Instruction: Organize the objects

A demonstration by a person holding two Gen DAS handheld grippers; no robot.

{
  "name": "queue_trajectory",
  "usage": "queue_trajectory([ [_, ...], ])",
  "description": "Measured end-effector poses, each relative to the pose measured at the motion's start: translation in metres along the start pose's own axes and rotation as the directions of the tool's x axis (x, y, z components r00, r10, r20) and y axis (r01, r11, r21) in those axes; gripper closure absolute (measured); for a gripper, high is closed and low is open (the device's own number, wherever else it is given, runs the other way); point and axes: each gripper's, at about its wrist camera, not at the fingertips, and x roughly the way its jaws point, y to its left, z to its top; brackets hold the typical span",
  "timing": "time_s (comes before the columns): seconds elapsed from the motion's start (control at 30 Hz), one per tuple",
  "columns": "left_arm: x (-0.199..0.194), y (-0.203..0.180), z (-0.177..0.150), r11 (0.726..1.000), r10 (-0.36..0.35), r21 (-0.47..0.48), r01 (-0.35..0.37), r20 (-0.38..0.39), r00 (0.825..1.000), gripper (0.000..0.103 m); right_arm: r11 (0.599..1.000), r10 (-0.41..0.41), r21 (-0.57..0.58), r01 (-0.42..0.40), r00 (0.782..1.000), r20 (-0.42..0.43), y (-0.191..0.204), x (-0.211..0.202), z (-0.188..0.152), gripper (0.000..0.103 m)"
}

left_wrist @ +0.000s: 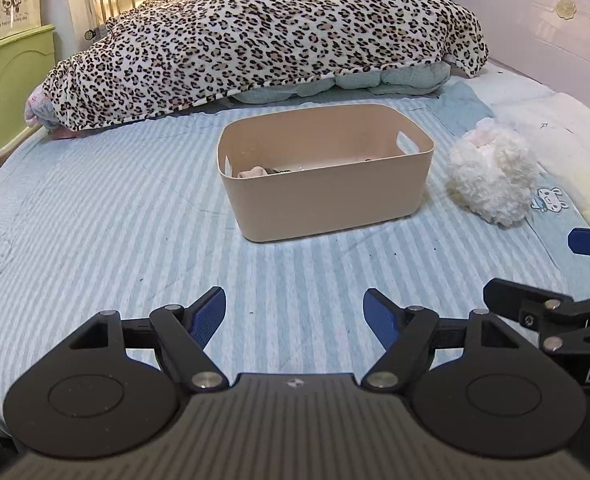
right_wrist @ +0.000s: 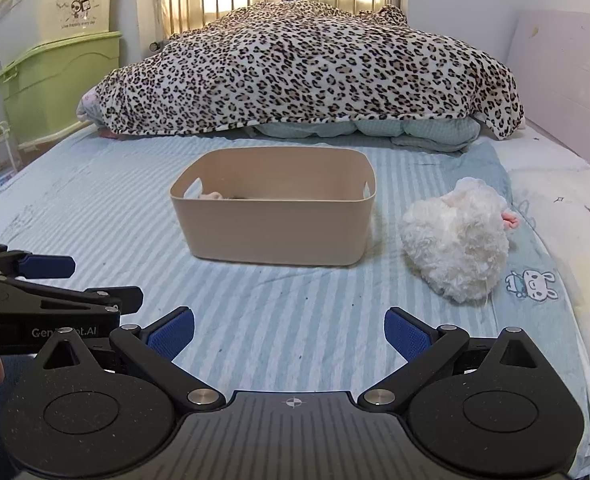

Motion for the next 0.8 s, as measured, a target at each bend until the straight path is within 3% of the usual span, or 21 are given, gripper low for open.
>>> queue_trajectory([
  [0.4, -0.009, 0.000, -0.019, 0.999, -0.022, -0.033, 0.021, -0.034, 0.999, 0.026, 1.000, -0.001, -0.030, 0.000, 0.999, -0.035, 0.005, -0.004, -0.013, 0.000],
  [0.8, -0.023, 0.004, -0.025, 0.998, 0.001, -0.062, -0.001, -0.006, 1.000, 0.026, 1.000, 0.003, -0.022, -0.003, 1.000, -0.012, 0.003, -0.012, -0.015, 0.000],
])
